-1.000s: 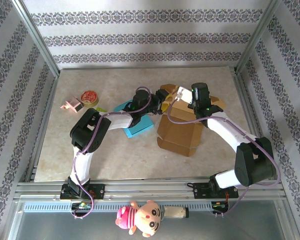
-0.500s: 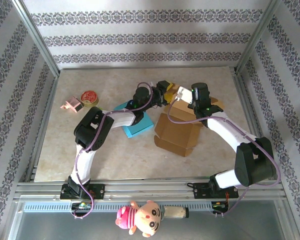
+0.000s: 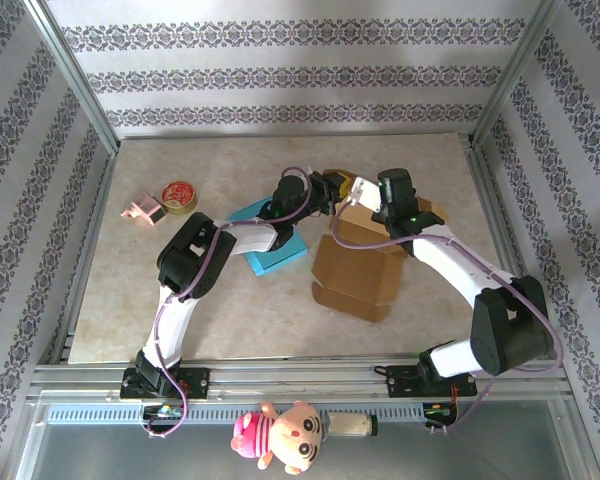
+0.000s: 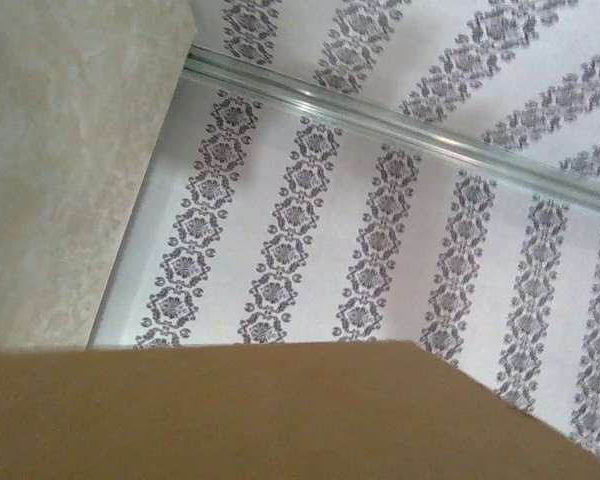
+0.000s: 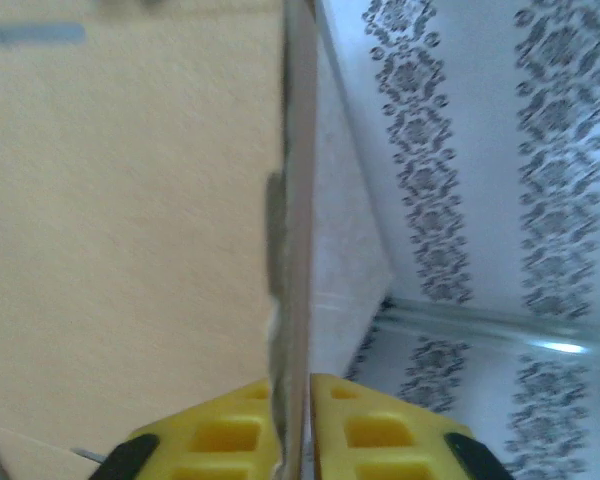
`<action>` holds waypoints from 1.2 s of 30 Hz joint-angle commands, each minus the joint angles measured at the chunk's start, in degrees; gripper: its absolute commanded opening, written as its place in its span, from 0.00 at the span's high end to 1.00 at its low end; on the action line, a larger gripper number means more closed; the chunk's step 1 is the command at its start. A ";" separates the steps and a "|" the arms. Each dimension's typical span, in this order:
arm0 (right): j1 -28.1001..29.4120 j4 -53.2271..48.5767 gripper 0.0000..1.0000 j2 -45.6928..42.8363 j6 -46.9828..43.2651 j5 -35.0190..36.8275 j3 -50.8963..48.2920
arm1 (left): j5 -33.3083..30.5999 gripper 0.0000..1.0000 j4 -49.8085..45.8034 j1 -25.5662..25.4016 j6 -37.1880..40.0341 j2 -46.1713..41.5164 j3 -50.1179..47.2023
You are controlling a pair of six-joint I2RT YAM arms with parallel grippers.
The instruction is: Fold the paper box
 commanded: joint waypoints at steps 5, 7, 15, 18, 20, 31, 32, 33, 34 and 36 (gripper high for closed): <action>-7.74 -29.04 0.18 -8.07 39.41 -39.70 17.61 | 6.14 1.00 7.01 -0.40 5.37 6.67 7.07; -14.68 -30.01 0.12 -6.55 50.88 -53.76 19.98 | 9.33 1.00 7.82 -0.40 6.98 8.59 10.46; -27.34 -43.52 0.08 9.83 43.42 -60.25 32.92 | 18.57 1.00 8.54 0.01 10.35 11.97 15.73; -29.36 -44.34 0.05 13.97 36.23 -58.60 34.03 | 20.46 1.00 6.52 0.20 11.13 11.71 15.92; -30.22 -45.77 0.05 16.65 35.09 -60.13 35.45 | 21.34 1.00 5.74 0.43 11.00 11.85 16.13; -30.54 -42.89 0.24 21.58 38.13 -65.64 30.19 | 19.65 0.88 5.94 0.75 9.27 13.47 16.39; -30.52 -42.80 0.23 21.88 38.76 -65.68 30.26 | 19.42 0.86 6.07 0.75 9.08 13.65 16.41; -30.50 -42.84 0.21 22.24 39.12 -65.36 30.28 | 19.12 0.84 6.28 0.75 8.78 13.83 16.39; -30.53 -42.75 0.21 22.53 39.27 -64.81 30.19 | 18.85 0.80 6.61 0.67 8.50 13.91 16.32; -30.59 -42.52 0.23 23.11 39.50 -64.97 30.10 | 18.84 0.73 6.37 0.57 8.78 13.76 16.21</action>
